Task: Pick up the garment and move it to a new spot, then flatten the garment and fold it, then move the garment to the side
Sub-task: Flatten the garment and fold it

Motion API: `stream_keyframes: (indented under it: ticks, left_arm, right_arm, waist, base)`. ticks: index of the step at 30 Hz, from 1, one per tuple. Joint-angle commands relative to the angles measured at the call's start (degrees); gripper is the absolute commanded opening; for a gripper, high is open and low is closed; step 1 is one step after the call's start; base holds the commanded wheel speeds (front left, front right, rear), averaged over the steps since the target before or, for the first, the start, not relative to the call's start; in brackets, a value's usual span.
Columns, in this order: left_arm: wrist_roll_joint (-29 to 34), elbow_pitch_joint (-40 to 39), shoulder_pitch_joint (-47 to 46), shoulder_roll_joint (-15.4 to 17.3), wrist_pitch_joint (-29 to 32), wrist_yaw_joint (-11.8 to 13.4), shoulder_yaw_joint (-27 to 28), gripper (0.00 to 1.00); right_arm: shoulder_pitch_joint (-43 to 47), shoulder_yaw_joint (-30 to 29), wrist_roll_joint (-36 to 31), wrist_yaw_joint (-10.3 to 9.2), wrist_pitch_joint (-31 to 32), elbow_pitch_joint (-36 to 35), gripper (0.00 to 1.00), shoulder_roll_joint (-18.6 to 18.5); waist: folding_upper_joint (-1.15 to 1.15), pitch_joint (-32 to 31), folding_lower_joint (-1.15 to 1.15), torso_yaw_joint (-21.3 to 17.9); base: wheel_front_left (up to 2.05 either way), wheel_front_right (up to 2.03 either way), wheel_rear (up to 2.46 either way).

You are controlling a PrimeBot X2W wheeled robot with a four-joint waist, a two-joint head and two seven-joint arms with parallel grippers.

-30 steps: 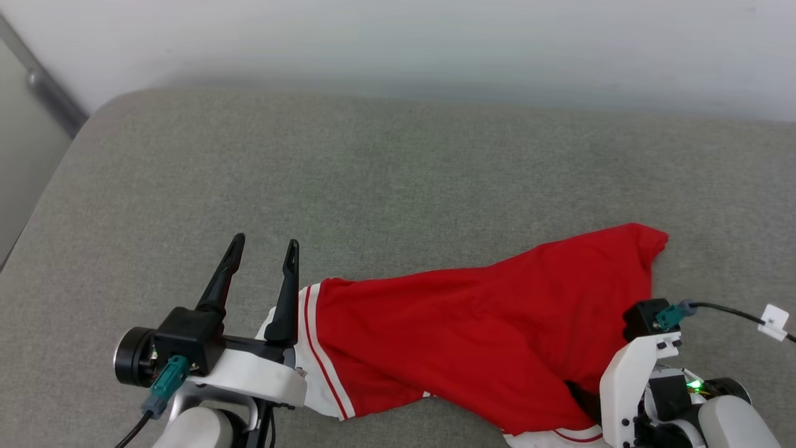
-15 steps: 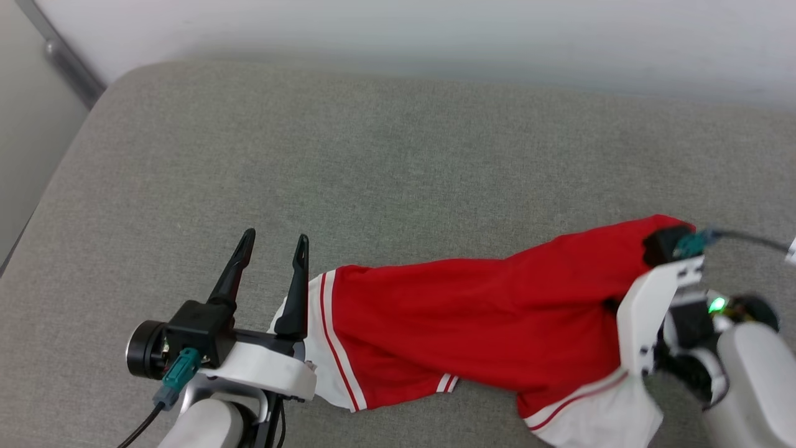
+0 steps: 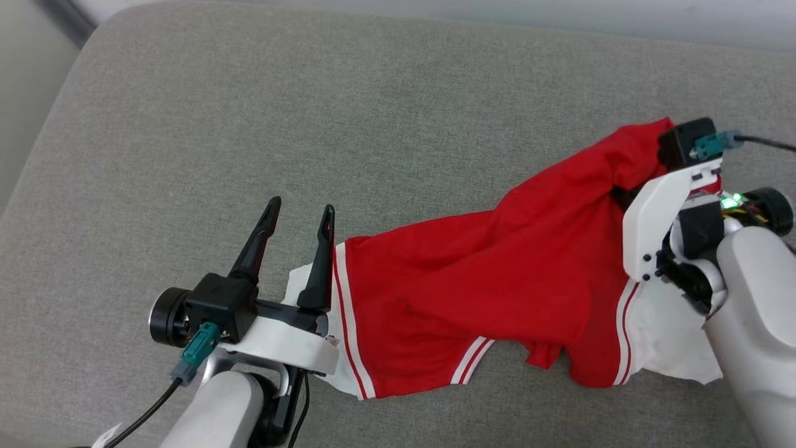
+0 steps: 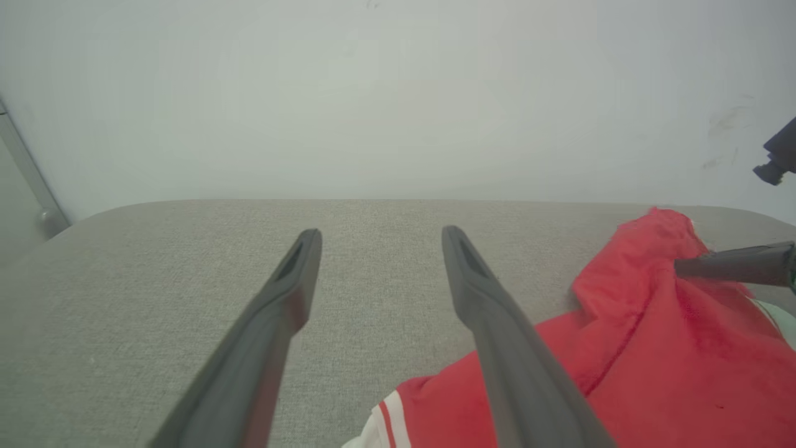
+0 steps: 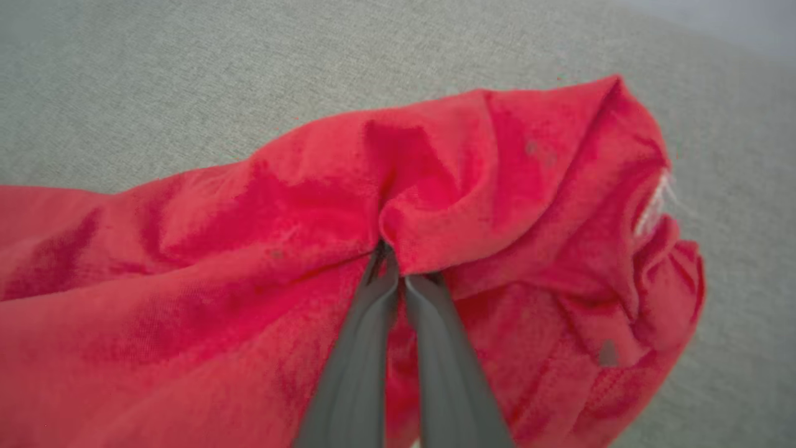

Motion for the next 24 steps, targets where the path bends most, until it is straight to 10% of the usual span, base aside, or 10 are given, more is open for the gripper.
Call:
stream_keyframes:
  ticks: [1,16,24]
  left_arm:
    - [0.32,0.27,-0.68,-0.21,-0.15,-0.44,0.46,1.0]
    - [0.83,4.75,4.63,0.85,-0.07,-0.62,4.01,1.0]
    - [-0.65,5.41,8.53,2.16,1.35,0.83,5.2,1.0]
  right_arm:
    - [-0.1,0.3,0.31,-0.04,-1.51,0.93,1.0,0.24]
    - [6.81,-0.66,-1.13,-0.04,-35.11,0.93,1.0,1.19]
    - [17.96,-8.21,-2.33,-0.04,-30.35,-7.76,1.0,1.03]
  waist:
    - [0.0,0.1,-0.01,0.13]
    - [0.0,-8.77,-0.01,-5.82]
    - [0.0,-13.42,-0.01,-9.65]
  base:
    - [0.0,0.0,0.0]
    - [0.0,0.0,0.0]
    - [0.0,0.0,0.0]
